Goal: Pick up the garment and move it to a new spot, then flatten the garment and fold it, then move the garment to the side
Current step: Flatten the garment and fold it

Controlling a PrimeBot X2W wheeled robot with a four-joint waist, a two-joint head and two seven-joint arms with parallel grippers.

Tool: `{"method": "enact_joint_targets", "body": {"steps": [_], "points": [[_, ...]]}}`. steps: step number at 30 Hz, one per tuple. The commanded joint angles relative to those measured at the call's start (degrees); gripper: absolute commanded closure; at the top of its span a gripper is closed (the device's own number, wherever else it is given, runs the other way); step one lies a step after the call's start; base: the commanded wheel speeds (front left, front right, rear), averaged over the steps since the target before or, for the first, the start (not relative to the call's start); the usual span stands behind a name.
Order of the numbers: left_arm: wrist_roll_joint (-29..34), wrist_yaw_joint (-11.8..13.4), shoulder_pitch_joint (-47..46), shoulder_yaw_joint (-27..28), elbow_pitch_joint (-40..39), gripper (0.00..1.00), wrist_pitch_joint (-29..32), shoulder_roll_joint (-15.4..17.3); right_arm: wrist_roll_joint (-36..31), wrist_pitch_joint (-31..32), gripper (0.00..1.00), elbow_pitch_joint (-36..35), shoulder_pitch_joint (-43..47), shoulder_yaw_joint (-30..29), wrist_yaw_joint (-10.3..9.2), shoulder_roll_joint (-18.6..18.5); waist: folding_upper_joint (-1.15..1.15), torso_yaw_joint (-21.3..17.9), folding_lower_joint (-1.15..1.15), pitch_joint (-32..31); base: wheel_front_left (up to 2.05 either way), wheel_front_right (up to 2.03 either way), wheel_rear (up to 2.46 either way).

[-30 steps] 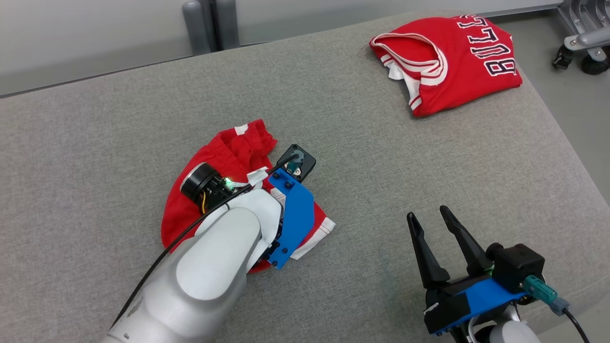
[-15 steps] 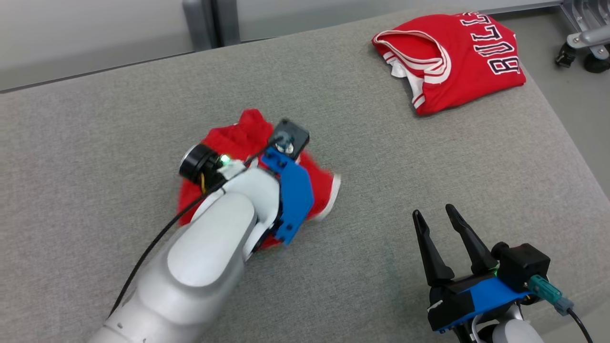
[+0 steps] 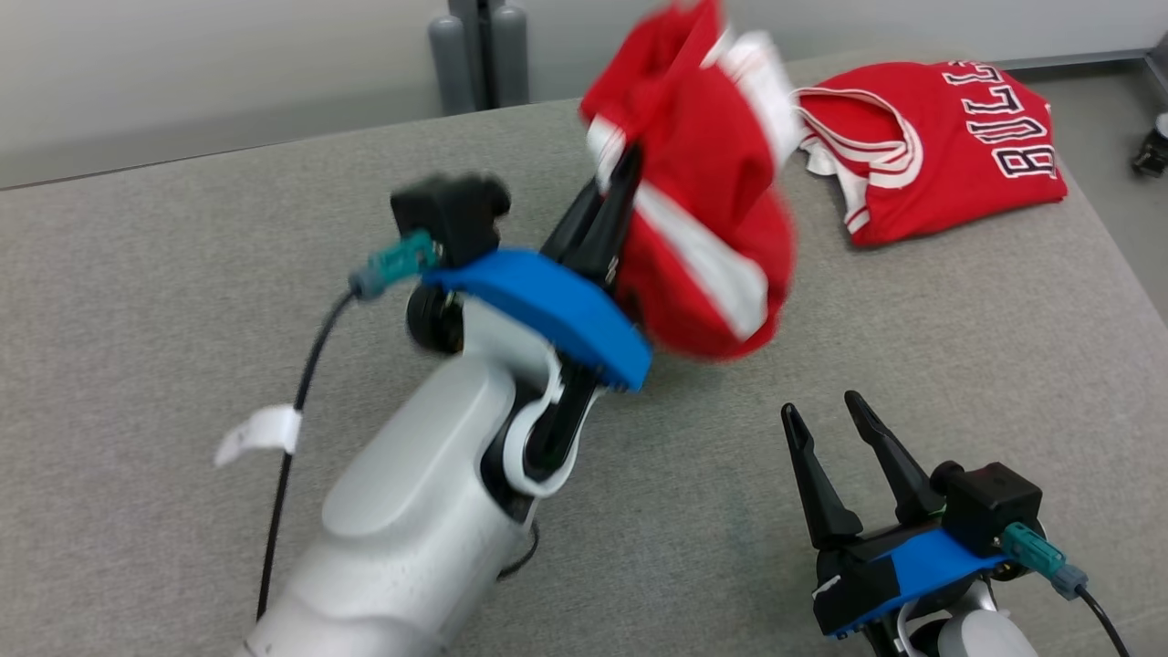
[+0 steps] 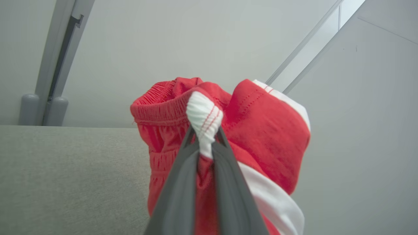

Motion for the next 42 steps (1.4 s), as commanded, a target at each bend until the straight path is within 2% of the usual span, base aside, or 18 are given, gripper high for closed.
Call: {"method": "enact_joint_targets", "body": {"steps": [1,4,9,10,11,12,19,25,30,33,36,37,38,42], "points": [[-0.4,1.2,2.7,-1.0,3.7,1.00,-1.4,0.5,-0.1,0.2,0.00,-0.3,-0.2,0.0,0.02,-0.1,0.00,0.9,0.01,-0.2,0.00,0.00,0.00],[0.3,2.1,5.9,-2.1,10.5,1.00,-3.3,0.4,-0.3,0.4,0.00,-0.6,0.0,0.0,0.03,-0.1,0.00,2.2,0.01,-0.6,0.00,0.00,0.00],[0.8,2.4,10.5,-2.6,19.0,1.00,-6.2,1.2,-0.7,1.0,0.00,-0.9,0.4,0.0,0.02,-0.1,0.00,3.9,0.01,-1.6,0.00,0.00,0.00],[0.8,2.0,11.1,-2.8,20.0,0.95,-6.5,1.3,-0.8,1.1,0.00,-0.9,0.6,-0.2,0.02,-0.1,0.00,4.2,0.01,-1.9,0.00,0.00,0.00],[0.9,1.7,11.7,-2.9,20.9,0.55,-6.8,1.6,-1.0,1.3,0.00,-1.0,0.7,-0.2,0.03,-0.1,0.00,4.5,0.01,-2.1,0.00,0.00,0.00],[1.1,1.6,12.1,-3.0,21.5,0.00,-7.0,2.0,-1.0,1.4,0.00,-1.1,0.9,-0.3,0.02,-0.1,0.00,4.7,0.01,-2.4,0.00,0.00,0.00],[3.9,0.5,16.0,-3.8,20.1,0.00,-9.5,5.8,-1.3,2.3,0.00,-1.6,2.4,-0.6,0.03,-0.1,0.00,5.9,0.01,-5.0,0.00,0.00,0.00],[8.1,-0.9,17.8,-7.1,13.8,0.00,-7.8,13.6,-1.4,2.9,0.00,-2.0,3.6,-0.5,0.03,-0.1,0.00,6.0,0.01,-7.1,0.00,0.00,0.00],[10.8,-2.5,14.7,-9.6,7.6,0.00,-1.2,20.6,-1.4,3.3,0.00,-2.7,3.9,0.0,0.03,-0.1,0.00,5.7,0.01,-7.4,0.00,0.00,0.00],[8.8,-6.3,11.9,-9.8,4.7,0.00,5.0,24.0,-1.4,3.5,0.00,-2.9,3.7,0.7,0.03,-0.1,0.00,5.2,0.01,-7.0,0.00,0.00,0.00],[2.1,-9.5,9.5,-7.8,2.6,0.00,11.0,26.3,-1.3,3.6,0.00,-3.0,3.0,1.5,0.03,-0.1,0.00,4.2,0.01,-6.5,0.00,0.00,0.00],[-0.4,-10.2,8.8,-7.3,2.0,0.00,13.5,27.1,-1.0,3.5,0.00,-3.0,2.9,1.8,0.03,-0.1,0.00,3.8,0.01,-6.2,0.00,0.00,0.00],[-0.4,-10.2,8.8,-7.3,2.0,0.00,13.5,27.1,-1.0,3.5,0.00,-3.0,2.9,1.8,0.03,-0.1,0.00,3.8,0.01,-6.2,0.00,0.00,0.00],[-12.2,-11.0,6.6,-3.9,1.6,0.00,24.4,30.6,0.2,2.7,0.00,-2.3,2.3,3.2,0.03,-0.1,0.00,1.6,0.01,-5.5,0.00,0.00,0.00]]}}
